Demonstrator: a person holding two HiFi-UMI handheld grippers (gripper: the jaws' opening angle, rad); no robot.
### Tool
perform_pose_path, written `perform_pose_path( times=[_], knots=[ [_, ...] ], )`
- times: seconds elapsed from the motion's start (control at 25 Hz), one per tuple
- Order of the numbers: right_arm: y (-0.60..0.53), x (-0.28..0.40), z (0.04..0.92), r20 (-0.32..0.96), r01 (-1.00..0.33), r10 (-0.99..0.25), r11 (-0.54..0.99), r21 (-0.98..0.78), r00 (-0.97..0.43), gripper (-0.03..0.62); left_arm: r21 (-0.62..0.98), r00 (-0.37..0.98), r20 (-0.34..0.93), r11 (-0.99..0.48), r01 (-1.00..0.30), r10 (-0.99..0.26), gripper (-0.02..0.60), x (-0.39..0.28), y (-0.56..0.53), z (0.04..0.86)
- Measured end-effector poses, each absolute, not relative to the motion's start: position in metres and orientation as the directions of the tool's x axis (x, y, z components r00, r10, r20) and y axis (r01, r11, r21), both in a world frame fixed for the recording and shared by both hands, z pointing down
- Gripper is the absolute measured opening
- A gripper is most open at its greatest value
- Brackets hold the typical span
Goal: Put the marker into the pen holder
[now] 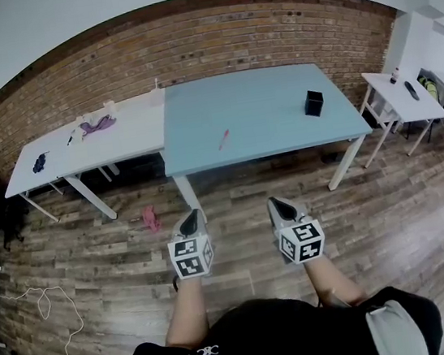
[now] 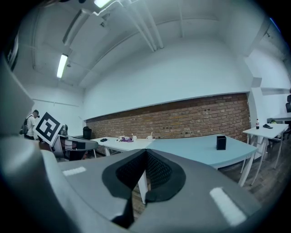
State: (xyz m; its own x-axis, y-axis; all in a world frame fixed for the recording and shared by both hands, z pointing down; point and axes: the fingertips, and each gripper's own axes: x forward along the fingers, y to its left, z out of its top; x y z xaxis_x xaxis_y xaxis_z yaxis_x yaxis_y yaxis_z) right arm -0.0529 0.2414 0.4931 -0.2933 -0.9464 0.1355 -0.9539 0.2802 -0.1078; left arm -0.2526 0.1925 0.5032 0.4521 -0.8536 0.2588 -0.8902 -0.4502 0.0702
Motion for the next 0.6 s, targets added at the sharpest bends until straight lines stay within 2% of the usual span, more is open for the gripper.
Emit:
perform_pose_path(
  times=[0.6],
  knots=[
    [0.229, -0.118, 0.498, 0.143, -0.961, -0.95, 0.27, -0.065, -0.276, 0.005, 0.103, 0.484, 0.24, -0.473, -0.875, -0.842, 0.005, -0.312, 0.174, 0.51]
  ],
)
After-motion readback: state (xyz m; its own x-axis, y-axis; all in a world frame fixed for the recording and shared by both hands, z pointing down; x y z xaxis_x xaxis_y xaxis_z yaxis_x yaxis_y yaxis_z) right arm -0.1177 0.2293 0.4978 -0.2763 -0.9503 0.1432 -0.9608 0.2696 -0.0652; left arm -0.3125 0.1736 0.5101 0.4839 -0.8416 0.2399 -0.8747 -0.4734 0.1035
